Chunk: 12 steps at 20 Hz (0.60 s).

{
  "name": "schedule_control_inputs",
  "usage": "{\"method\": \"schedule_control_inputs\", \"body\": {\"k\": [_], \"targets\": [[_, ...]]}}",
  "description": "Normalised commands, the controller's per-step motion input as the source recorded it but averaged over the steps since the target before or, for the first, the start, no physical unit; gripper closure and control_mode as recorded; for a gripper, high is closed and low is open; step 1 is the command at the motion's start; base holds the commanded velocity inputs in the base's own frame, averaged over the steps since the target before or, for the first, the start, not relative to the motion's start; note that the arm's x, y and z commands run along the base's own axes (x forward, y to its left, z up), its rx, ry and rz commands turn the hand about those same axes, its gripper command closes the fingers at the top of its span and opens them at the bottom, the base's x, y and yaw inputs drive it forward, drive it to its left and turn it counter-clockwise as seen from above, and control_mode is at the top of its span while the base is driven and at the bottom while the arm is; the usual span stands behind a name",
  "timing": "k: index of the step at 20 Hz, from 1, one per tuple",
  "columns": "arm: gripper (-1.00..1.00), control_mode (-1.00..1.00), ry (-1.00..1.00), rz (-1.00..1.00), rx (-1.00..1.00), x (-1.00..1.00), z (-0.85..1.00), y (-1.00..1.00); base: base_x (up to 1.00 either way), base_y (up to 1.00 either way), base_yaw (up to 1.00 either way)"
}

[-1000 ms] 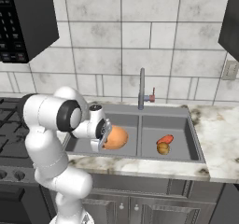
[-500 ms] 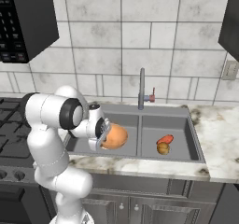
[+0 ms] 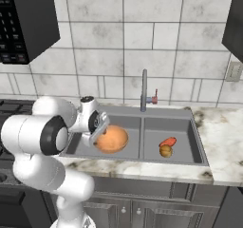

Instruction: Dump the sweet potato and potato from the bowl so the bowl can be washed. Place the bowl in the sink after clearing the leftovers.

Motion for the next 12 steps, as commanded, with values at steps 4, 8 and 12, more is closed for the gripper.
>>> {"method": "schedule_control_inputs", "body": {"k": [4,8,12], "targets": [[-1.0,-1.0,-0.27,-0.1,0.0,-0.67,1.0,0.09,0.0,0.0,0.0],[-1.0,-1.0,-0.39,-0.08,0.0,-0.73,1.0,0.01,0.0,0.0,0.0],[-1.0,-1.0,-0.39,-0.07,-0.02,-0.63,1.0,0.08,0.0,0.0,0.0]]}}
